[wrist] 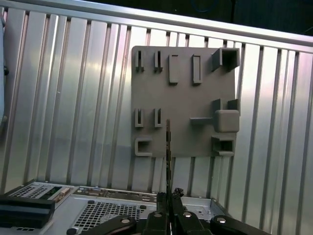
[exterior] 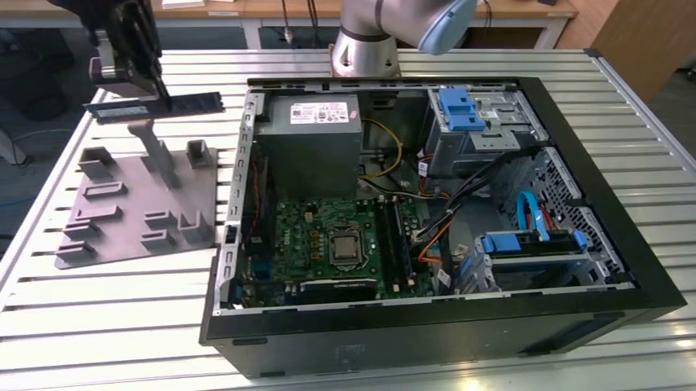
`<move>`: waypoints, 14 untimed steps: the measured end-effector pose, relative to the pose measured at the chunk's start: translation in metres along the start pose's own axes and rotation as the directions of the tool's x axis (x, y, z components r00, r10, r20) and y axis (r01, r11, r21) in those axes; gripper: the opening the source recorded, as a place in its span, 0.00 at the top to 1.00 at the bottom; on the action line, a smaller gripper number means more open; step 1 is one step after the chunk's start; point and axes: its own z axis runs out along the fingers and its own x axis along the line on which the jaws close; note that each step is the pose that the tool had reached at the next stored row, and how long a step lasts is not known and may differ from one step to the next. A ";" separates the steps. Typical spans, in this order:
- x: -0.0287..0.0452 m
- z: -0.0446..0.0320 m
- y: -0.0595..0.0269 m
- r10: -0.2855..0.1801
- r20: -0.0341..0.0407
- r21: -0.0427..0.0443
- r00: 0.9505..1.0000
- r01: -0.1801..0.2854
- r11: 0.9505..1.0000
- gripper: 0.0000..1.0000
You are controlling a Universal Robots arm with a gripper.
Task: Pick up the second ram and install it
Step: 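Pick up the second ram and move it above second insertion slot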
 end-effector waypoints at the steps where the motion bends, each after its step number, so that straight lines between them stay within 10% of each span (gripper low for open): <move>1: 0.0004 0.0000 -0.0037 0.000 0.000 0.000 1.000 0.000 1.000 0.86; 14: 0.0059 -0.0007 -0.0556 0.000 0.000 0.000 1.000 0.000 1.000 0.86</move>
